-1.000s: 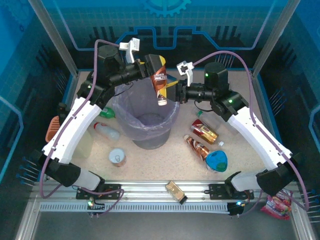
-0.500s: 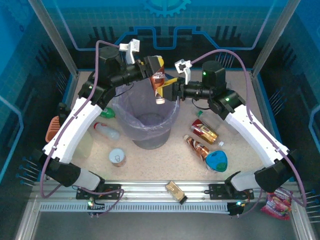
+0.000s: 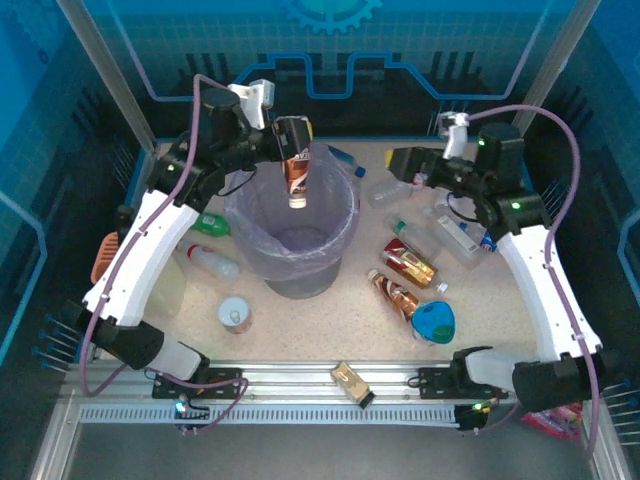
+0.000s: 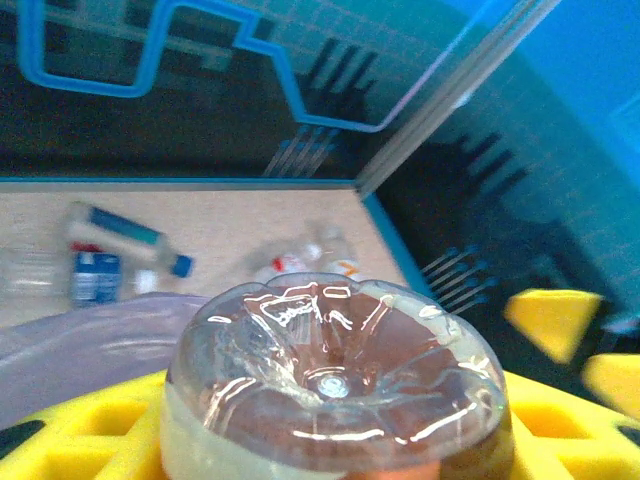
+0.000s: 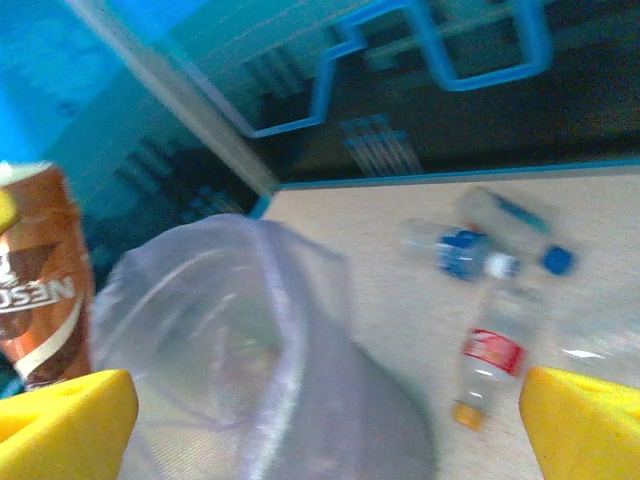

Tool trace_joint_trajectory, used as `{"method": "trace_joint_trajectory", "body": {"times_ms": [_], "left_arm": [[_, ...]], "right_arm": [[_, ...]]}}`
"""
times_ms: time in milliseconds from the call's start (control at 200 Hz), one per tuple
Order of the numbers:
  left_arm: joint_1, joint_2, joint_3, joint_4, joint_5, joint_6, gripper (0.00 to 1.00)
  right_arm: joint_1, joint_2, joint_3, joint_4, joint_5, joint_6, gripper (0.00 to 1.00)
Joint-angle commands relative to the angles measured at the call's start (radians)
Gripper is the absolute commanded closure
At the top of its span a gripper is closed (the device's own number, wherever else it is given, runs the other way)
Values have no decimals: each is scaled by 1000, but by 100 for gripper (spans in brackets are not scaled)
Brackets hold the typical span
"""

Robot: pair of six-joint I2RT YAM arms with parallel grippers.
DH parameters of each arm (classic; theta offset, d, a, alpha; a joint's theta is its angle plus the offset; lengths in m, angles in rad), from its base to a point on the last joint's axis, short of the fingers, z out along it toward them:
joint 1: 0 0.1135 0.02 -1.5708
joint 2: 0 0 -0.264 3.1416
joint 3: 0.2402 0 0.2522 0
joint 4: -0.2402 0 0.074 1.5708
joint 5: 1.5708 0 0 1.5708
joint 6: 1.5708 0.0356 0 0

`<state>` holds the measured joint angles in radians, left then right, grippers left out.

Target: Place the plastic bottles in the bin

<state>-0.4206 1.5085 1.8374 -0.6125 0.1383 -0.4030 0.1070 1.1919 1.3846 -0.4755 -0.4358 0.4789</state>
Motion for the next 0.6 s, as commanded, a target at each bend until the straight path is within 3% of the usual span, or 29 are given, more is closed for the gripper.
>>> {"method": "trace_joint_trajectory", "body": {"times_ms": [0, 195, 340, 480, 595], "left_arm": [[-29, 48, -9, -97, -137, 132, 64], [-72, 47, -142, -62, -200, 153, 70], [-86, 40, -257, -24, -217, 129, 72], [-105, 27, -350, 30, -231, 103, 73], [-120, 22, -415, 71, -247, 84, 73]], "right_arm": [[-108, -48, -46, -159, 85, 4, 2], [-328, -54, -115, -239, 67, 3, 2], [-427, -48, -189, -235, 72, -16, 2], [-494, -27, -240, -231, 186, -11, 3], [-556, 4, -300, -208, 296, 93, 7]]}}
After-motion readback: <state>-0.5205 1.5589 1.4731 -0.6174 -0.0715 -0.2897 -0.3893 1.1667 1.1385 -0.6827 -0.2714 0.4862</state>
